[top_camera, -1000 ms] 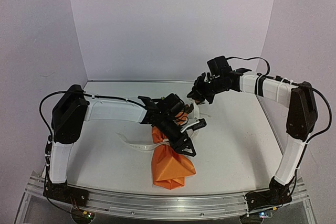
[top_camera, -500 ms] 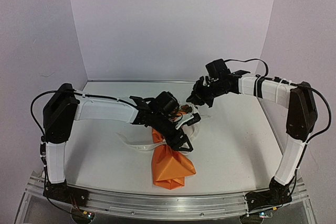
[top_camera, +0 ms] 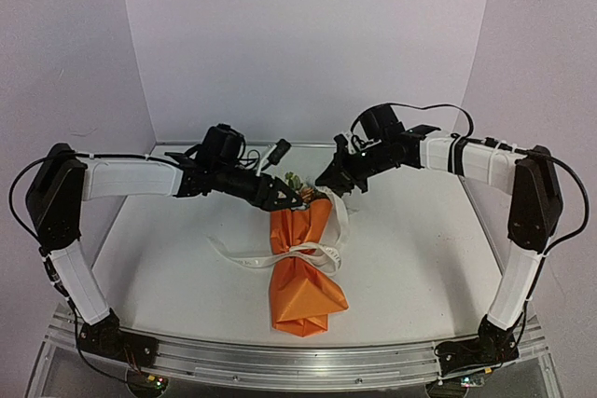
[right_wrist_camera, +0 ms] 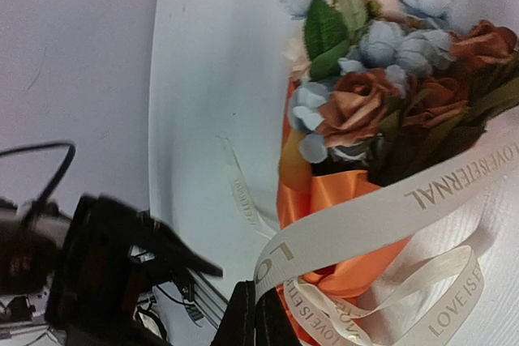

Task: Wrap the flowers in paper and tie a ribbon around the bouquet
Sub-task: Cross the half-tied ribbon over the folded bouquet.

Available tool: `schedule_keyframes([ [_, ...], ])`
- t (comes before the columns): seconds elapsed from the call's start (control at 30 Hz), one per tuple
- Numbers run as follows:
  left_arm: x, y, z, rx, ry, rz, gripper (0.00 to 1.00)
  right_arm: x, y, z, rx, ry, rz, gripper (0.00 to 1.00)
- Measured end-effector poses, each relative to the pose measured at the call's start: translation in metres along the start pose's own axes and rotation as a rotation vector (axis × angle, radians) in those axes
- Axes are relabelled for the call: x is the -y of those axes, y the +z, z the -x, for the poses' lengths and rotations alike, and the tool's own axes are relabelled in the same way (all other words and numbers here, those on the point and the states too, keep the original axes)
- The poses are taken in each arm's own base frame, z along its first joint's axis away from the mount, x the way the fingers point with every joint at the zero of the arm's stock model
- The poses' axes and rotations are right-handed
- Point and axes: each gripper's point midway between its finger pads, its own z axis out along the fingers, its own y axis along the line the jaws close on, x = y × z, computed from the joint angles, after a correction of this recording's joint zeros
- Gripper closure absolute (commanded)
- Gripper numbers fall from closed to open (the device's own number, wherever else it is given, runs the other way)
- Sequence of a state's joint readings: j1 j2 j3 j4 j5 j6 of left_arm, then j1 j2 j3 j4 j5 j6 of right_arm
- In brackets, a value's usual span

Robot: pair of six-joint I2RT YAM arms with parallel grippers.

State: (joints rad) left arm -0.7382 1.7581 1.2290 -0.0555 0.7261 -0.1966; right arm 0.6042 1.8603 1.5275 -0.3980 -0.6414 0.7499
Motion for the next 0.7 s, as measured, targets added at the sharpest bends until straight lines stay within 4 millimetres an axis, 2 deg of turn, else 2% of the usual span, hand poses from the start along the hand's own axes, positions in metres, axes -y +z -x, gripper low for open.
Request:
schedule_keyframes([
  [0.13,-0.026,-0.031,0.014,0.127,-0.154,-0.013,0.31,-0.025,0.002,-0.01,-0.039,-0.084,0.069,1.0],
  [0.3,-0.033,-0.042,0.016,0.184,-0.239,-0.036,0.31,-0.042,0.004,-0.023,-0.077,-0.15,0.118,1.0],
  [0.4,-0.029,-0.048,0.017,0.207,-0.181,-0.016,0.33,-0.046,0.005,-0.028,-0.094,-0.167,0.133,1.0],
  [0.57,-0.027,-0.057,0.023,0.296,0.019,0.038,0.34,-0.048,0.004,-0.03,-0.101,-0.178,0.142,1.0],
  [0.7,-0.037,-0.058,0.006,0.355,0.169,0.087,0.36,-0.051,0.004,-0.031,-0.108,-0.184,0.153,1.0],
])
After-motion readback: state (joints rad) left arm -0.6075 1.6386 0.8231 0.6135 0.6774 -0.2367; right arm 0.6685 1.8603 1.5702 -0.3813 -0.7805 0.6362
